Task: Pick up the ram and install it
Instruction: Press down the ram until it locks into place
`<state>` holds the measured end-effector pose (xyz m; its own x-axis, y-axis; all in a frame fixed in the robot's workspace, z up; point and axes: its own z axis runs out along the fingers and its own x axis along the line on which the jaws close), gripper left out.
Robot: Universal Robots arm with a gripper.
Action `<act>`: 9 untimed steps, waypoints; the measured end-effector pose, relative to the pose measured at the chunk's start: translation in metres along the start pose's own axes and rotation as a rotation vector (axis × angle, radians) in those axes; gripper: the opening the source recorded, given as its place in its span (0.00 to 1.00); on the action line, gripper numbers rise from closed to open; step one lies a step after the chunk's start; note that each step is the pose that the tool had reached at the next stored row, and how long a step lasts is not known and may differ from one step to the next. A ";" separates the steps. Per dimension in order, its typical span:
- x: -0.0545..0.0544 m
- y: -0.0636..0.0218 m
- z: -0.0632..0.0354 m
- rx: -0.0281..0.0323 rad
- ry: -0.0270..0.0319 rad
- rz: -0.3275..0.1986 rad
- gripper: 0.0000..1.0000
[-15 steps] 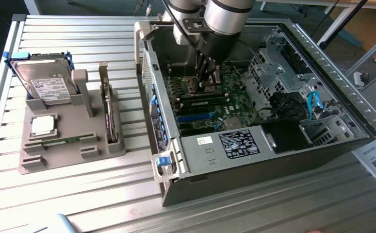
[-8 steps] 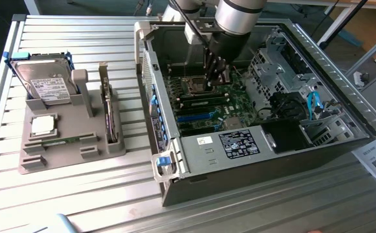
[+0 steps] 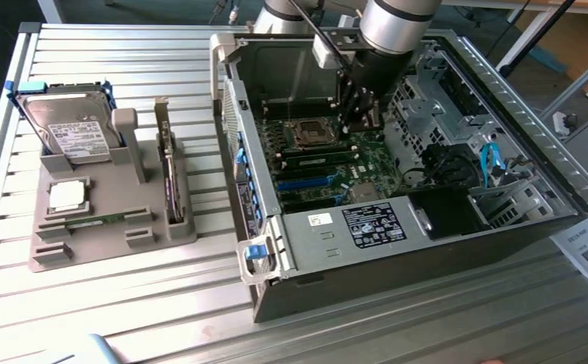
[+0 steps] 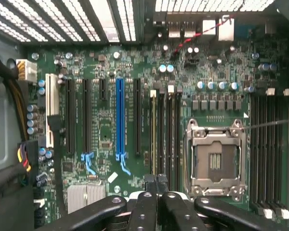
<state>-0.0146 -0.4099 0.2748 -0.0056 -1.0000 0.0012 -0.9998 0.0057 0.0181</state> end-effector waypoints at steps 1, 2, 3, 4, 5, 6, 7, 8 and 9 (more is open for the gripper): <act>0.000 -0.0025 0.0000 0.0000 -0.0001 0.000 0.11; 0.000 -0.0046 -0.0001 0.0000 0.0000 0.000 0.11; 0.000 -0.0057 -0.0001 0.0000 0.0000 0.000 0.11; 0.000 -0.0062 -0.0001 0.0000 -0.0001 0.000 0.11; 0.000 -0.0064 -0.0001 0.0000 -0.0001 -0.001 0.11; 0.000 -0.0064 -0.0001 0.0000 -0.0001 -0.001 0.11; 0.000 -0.0064 -0.0001 0.0000 -0.0001 -0.003 0.11; 0.000 -0.0064 -0.0001 0.0000 0.0000 -0.006 0.11; 0.000 -0.0064 -0.0001 0.0000 0.0000 -0.009 0.11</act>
<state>-0.0082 -0.4099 0.2748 0.0036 -1.0000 0.0011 -0.9998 -0.0036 0.0181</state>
